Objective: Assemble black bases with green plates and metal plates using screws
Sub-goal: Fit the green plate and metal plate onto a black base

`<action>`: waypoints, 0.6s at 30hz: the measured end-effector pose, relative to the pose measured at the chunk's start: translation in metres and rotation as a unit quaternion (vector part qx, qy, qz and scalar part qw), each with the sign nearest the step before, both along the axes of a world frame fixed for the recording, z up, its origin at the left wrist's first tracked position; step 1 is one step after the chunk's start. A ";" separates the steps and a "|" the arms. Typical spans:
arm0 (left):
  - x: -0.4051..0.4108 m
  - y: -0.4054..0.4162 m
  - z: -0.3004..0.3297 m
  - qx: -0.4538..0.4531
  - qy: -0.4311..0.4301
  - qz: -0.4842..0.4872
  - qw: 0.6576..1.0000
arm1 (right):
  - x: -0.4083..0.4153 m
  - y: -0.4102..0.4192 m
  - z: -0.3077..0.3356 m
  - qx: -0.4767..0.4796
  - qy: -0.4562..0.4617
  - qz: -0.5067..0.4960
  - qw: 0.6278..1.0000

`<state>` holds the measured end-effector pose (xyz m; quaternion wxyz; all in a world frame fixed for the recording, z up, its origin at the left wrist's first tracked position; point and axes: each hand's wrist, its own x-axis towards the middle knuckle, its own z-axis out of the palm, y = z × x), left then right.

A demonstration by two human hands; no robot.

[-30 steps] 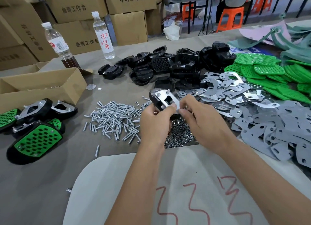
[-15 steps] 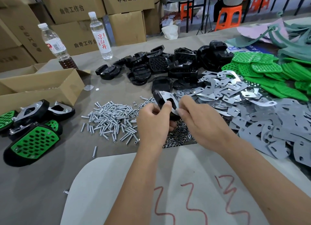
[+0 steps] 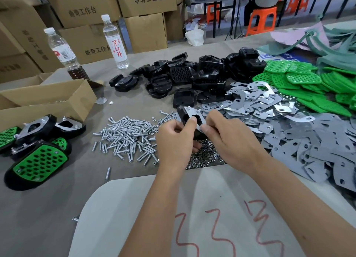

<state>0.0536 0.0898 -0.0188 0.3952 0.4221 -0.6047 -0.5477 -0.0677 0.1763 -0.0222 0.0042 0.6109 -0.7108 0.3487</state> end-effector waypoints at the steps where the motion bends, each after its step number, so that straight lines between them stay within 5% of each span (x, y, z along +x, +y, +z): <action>1: 0.000 0.000 0.000 0.001 0.002 0.003 1.000 | 0.000 0.001 0.000 0.001 0.003 0.008 1.000; 18: 0.006 -0.006 0.001 -0.010 -0.009 0.005 1.000 | 0.008 -0.003 0.002 0.013 0.057 -0.011 0.998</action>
